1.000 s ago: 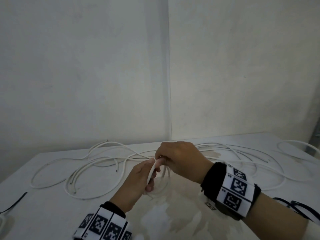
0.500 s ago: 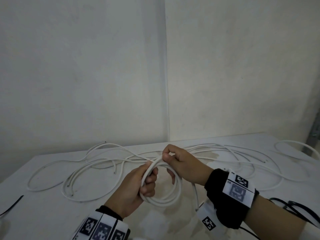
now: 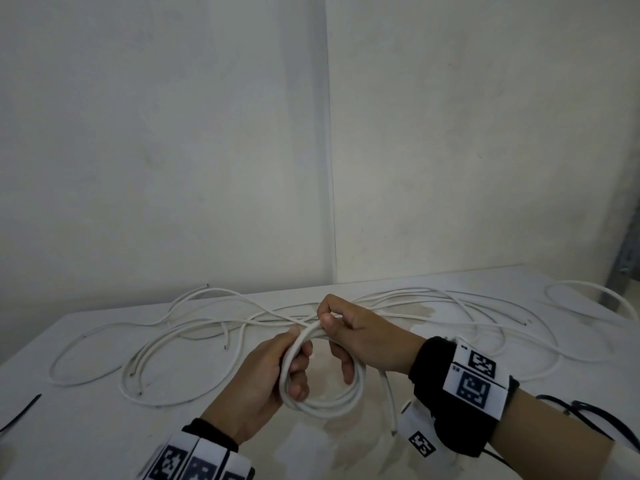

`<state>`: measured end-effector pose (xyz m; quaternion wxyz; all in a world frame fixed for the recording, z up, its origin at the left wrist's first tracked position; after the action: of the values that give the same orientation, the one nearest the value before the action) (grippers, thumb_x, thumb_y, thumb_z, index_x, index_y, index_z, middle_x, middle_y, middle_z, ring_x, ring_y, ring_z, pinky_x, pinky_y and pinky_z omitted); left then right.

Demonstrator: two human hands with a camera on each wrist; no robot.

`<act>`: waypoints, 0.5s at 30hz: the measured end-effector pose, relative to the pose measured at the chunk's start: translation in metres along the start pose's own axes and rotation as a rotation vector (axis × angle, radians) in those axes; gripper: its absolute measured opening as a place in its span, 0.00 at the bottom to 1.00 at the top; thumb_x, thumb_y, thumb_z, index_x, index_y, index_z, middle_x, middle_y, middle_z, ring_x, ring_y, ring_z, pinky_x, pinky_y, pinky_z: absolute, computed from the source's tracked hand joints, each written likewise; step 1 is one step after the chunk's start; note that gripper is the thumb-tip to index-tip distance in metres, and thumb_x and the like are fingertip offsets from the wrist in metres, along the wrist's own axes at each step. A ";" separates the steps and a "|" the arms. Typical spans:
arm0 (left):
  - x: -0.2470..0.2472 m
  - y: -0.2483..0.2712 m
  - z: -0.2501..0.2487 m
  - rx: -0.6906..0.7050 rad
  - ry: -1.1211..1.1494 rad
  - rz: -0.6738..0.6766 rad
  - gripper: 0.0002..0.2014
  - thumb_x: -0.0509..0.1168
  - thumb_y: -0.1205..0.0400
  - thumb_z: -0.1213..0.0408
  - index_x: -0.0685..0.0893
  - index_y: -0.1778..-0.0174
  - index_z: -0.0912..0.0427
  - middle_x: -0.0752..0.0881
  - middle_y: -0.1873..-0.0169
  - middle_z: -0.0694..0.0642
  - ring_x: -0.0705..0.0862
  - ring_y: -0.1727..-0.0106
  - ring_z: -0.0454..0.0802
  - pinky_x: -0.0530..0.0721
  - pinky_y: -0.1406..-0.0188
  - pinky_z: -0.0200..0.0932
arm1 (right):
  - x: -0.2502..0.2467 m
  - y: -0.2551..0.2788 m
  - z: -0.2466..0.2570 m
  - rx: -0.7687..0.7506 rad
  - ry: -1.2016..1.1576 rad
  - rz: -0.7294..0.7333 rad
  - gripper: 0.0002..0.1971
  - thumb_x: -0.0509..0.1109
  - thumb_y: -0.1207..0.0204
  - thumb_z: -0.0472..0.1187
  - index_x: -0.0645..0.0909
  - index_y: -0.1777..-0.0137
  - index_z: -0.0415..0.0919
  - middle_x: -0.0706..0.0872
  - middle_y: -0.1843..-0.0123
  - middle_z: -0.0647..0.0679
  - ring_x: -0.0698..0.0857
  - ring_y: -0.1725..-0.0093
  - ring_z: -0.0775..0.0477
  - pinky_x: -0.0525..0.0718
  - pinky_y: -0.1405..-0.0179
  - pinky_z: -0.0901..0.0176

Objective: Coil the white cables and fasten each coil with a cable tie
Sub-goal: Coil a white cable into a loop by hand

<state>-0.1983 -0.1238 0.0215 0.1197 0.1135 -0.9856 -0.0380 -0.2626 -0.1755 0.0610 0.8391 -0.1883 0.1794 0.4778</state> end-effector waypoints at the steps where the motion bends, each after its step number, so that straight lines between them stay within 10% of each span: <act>1: 0.001 0.000 0.001 -0.004 -0.006 -0.001 0.19 0.49 0.13 0.60 0.75 0.65 0.66 0.67 0.83 0.52 0.65 0.88 0.44 0.68 0.86 0.36 | 0.000 0.000 0.000 0.000 -0.007 0.007 0.10 0.51 0.15 0.46 0.65 0.59 0.48 0.70 0.77 0.48 0.73 0.83 0.52 0.76 0.80 0.65; 15: 0.004 -0.002 0.004 0.014 -0.095 -0.044 0.22 0.51 0.15 0.50 0.76 0.68 0.62 0.63 0.83 0.50 0.57 0.86 0.42 0.58 0.81 0.37 | -0.018 0.001 -0.002 -0.015 0.022 -0.153 0.10 0.61 0.19 0.47 0.71 0.59 0.44 0.80 0.76 0.46 0.80 0.83 0.49 0.74 0.81 0.63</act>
<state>-0.2027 -0.1265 0.0179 0.0712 0.1343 -0.9876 -0.0390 -0.2725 -0.1890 0.0677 0.8697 -0.2130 0.1699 0.4115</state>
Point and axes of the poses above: each hand's wrist, its own y-axis away from the middle knuckle, its own x-axis out of the palm, z = x × y, the point moved 10 cm from there along -y, towards the middle knuckle
